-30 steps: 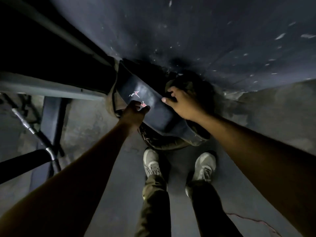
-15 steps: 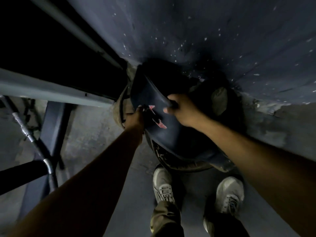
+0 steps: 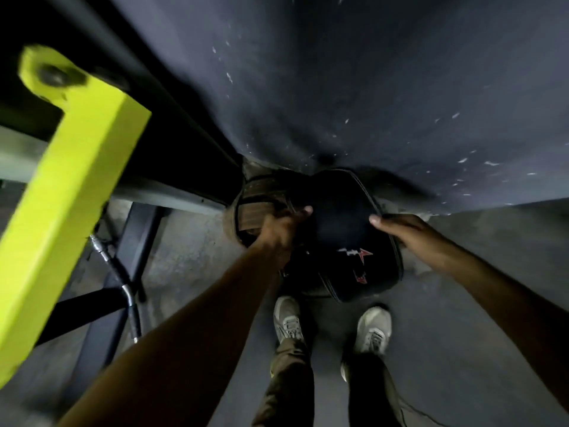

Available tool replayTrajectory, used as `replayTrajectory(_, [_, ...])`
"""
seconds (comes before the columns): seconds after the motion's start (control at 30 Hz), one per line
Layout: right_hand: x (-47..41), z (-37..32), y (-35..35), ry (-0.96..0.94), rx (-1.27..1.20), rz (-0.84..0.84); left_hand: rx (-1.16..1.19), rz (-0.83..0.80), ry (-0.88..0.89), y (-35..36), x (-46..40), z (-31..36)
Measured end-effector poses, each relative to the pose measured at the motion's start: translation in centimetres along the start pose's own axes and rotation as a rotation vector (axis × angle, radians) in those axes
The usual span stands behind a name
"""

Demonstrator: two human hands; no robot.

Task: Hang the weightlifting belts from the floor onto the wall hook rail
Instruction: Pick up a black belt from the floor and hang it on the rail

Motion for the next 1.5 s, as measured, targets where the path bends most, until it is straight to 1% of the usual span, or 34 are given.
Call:
replayTrajectory(0.1, [5.6, -5.5, -0.2, 0.051, -0.096, 0.017, -0.118, -0.129, 0.036, 2.8, 6.6, 0.7])
replayTrajectory(0.17, [6.3, -7.7, -0.3, 0.042, -0.131, 0.035, -0.193, -0.177, 0.056, 3.5, 8.8, 0.3])
replayTrajectory(0.3, [10.6, -11.5, 0.2, -0.023, -0.175, -0.011, -0.277, -0.261, 0.150, 4.7, 15.6, 0.3])
replayTrajectory(0.4, [13.7, -14.6, 1.4, 0.011, -0.259, -0.113, -0.370, -0.350, 0.226, 5.2, 20.1, 0.7])
replayTrajectory(0.47, [15.7, -16.2, 2.1, 0.043, -0.241, -0.177, -0.449, -0.432, 0.275, 5.8, 23.1, 0.8])
replayTrajectory(0.5, [17.2, -17.2, 2.3, 0.035, -0.217, -0.153, -0.488, -0.470, 0.308, 6.1, 24.8, 0.9])
replayTrajectory(0.53, [18.5, -17.8, 2.2, 0.015, -0.170, -0.088, -0.531, -0.501, 0.340, 6.3, 26.4, 0.8])
replayTrajectory(0.6, [22.1, -18.7, 2.5, -0.072, -0.087, 0.018, -0.618, -0.514, 0.371, 6.5, 29.7, 0.6])
replayTrajectory(0.63, [24.1, -18.9, 2.9, -0.119, -0.095, 0.064, -0.634, -0.503, 0.369, 6.7, 31.1, 0.4])
replayTrajectory(0.7, [28.8, -18.3, 3.8, -0.213, -0.152, 0.139, -0.592, -0.448, 0.377, 7.0, 34.3, 0.4])
replayTrajectory(0.77, [33.8, -17.7, 4.8, -0.301, -0.173, 0.185, -0.454, -0.421, 0.395, 8.3, 37.7, 1.3])
replayTrajectory(0.83, [38.6, -17.3, 6.3, -0.426, -0.101, 0.203, -0.284, -0.451, 0.331, 9.9, 40.9, 2.8])
replayTrajectory(0.9, [43.9, -17.6, 7.9, -0.563, -0.046, 0.241, -0.162, -0.513, 0.280, 11.7, 44.1, 4.9])
replayTrajectory(0.97, [48.7, -18.2, 9.3, -0.680, 0.001, 0.276, -0.101, -0.526, 0.297, 14.0, 47.0, 7.3])
replayTrajectory(1.07, [55.3, -19.2, 10.8, -0.848, 0.099, 0.329, -0.022, -0.467, 0.419, 17.4, 52.0, 11.5])
replayTrajectory(1.13, [58.5, -19.7, 11.4, -0.901, 0.187, 0.348, 0.052, -0.452, 0.481, 19.4, 55.4, 14.1])
replayTrajectory(1.2, [60.8, -19.4, 11.8, -0.916, 0.256, 0.353, 0.090, -0.466, 0.560, 21.1, 59.3, 15.9])
replayTrajectory(1.27, [62.0, -19.3, 11.7, -0.880, 0.331, 0.395, 0.088, -0.497, 0.725, 22.5, 62.8, 16.9])
replayTrajectory(1.33, [62.5, -19.6, 11.1, -0.847, 0.367, 0.439, -0.015, -0.544, 0.887, 23.6, 65.7, 16.6])
replayTrajectory(1.4, [63.9, -21.2, 10.3, -0.883, 0.279, 0.490, -0.182, -0.548, 1.011, 24.4, 67.8, 15.4])
replayTrajectory(1.43, [64.7, -22.2, 9.8, -0.933, 0.156, 0.507, -0.236, -0.550, 1.053, 24.7, 68.3, 14.9])
replayTrajectory(1.5, [66.7, -24.8, 8.8, -1.028, -0.125, 0.525, -0.267, -0.604, 1.092, 24.9, 69.2, 14.2])
Point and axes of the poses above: each hand's wrist, its own x-axis away from the middle knuckle, its own y-axis out of the palm, z = x × y, the point moved 2 cm from there along -x, towards the middle knuckle, and after that the axes turned 9 degrees about -z, right-handed, at the moved point
